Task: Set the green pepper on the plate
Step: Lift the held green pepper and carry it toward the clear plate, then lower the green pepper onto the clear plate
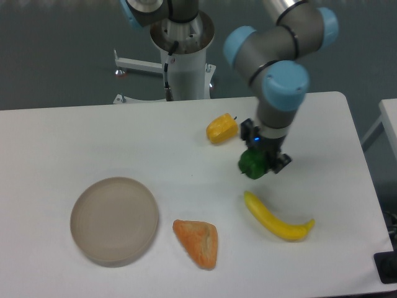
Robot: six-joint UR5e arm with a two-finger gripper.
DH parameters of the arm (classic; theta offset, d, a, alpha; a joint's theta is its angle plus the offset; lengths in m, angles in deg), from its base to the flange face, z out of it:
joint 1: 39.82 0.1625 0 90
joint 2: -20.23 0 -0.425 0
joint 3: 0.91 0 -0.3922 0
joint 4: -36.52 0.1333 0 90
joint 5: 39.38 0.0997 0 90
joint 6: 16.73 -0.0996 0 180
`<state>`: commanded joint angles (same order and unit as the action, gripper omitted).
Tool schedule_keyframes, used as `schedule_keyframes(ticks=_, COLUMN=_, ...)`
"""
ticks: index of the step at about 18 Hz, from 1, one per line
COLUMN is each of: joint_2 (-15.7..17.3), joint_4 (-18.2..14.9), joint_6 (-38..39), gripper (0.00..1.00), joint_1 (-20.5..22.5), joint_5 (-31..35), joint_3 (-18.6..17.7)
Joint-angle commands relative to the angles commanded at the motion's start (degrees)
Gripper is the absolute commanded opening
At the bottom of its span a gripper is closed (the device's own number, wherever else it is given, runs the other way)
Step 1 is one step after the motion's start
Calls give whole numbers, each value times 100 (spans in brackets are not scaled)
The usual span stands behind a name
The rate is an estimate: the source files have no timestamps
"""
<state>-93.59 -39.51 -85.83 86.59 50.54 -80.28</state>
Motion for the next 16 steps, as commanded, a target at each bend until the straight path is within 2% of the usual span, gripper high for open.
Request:
schedule_keyframes(ticks=3, joint_2=-44, joint_4=70, joint_6=606, gripper=0, joint_1=-370, joint_5=-44, joint_3=-62)
schedule_keyframes(ticks=7, joint_2=-70, joint_4=132, joint_6=1021, gripper=0, joint_1=-520, joint_5=-746, joint_3=-79)
schedule_keyframes(ticks=9, joint_2=-201, joint_4=149, joint_6=1291, gripper=0, joint_1=-774, joint_5=-774, joint_3=-79)
schedule_keyframes(ticks=10, joint_2=-263, joint_4=228, joint_6=1502, gripper=0, joint_1=-845, joint_5=-773, joint_3=-71)
schedule_keyframes(ticks=13, joint_2=-439, joint_4=772, joint_6=1873, gripper=1, joint_1=-1178, joint_5=-773, joint_3=-70)
schedule_keyframes(ticks=16, joint_2=-554, joint_4=879, joint_6=2321, gripper=4, joint_1=-1503, joint_5=-773, joint_3=0)
